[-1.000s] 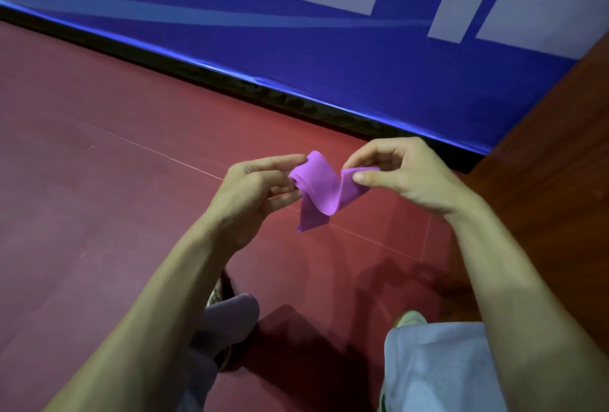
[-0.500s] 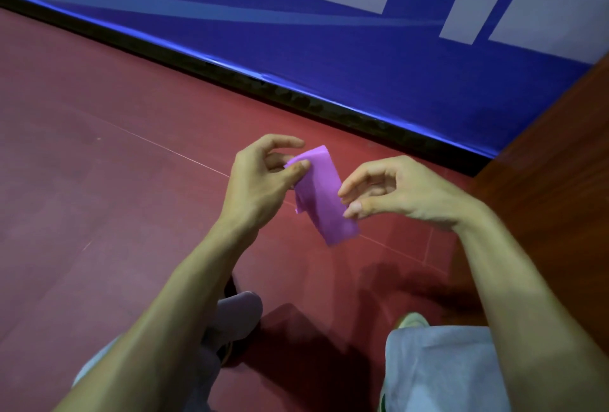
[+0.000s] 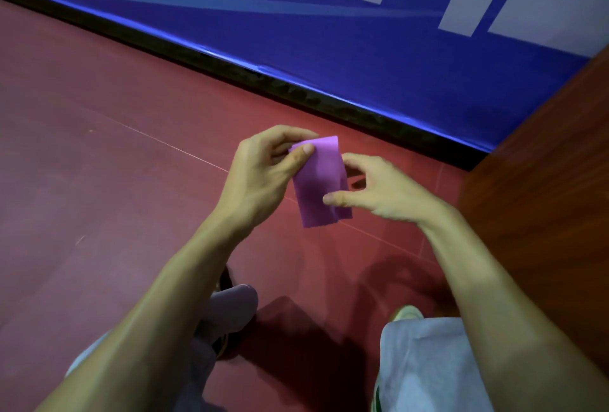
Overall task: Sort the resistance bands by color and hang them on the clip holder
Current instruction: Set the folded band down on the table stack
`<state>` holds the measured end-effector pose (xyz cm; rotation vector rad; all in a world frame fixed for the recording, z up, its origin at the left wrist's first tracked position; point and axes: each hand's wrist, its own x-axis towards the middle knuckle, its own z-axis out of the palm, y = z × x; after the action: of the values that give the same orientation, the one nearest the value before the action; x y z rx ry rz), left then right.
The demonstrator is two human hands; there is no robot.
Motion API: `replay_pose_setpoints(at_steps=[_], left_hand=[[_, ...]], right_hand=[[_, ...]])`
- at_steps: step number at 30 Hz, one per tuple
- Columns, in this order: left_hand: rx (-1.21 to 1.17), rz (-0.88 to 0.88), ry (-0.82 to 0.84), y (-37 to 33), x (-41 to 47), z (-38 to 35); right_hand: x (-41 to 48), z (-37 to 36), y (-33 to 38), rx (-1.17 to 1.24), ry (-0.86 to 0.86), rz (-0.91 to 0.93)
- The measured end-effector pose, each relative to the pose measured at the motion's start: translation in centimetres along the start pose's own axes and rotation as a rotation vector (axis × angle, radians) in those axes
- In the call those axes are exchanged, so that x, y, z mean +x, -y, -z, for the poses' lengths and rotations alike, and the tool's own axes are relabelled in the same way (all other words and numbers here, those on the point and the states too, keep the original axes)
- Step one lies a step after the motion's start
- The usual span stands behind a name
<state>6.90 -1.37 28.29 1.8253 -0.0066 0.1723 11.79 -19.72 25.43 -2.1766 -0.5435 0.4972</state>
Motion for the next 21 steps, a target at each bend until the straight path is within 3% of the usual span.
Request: replay_pose_setpoints(at_steps=[8, 21], left_hand=[[-0.278, 0.101, -0.246, -0.3, 0.4, 0.4], [-0.255, 0.049, -0.353, 0.0, 0.6, 1.5]], right_hand=[[0.4, -2.2, -0.2, 0.041, 0.072, -0.046], [1.4, -3.0, 0.1, 0.127, -0.028, -0.051]])
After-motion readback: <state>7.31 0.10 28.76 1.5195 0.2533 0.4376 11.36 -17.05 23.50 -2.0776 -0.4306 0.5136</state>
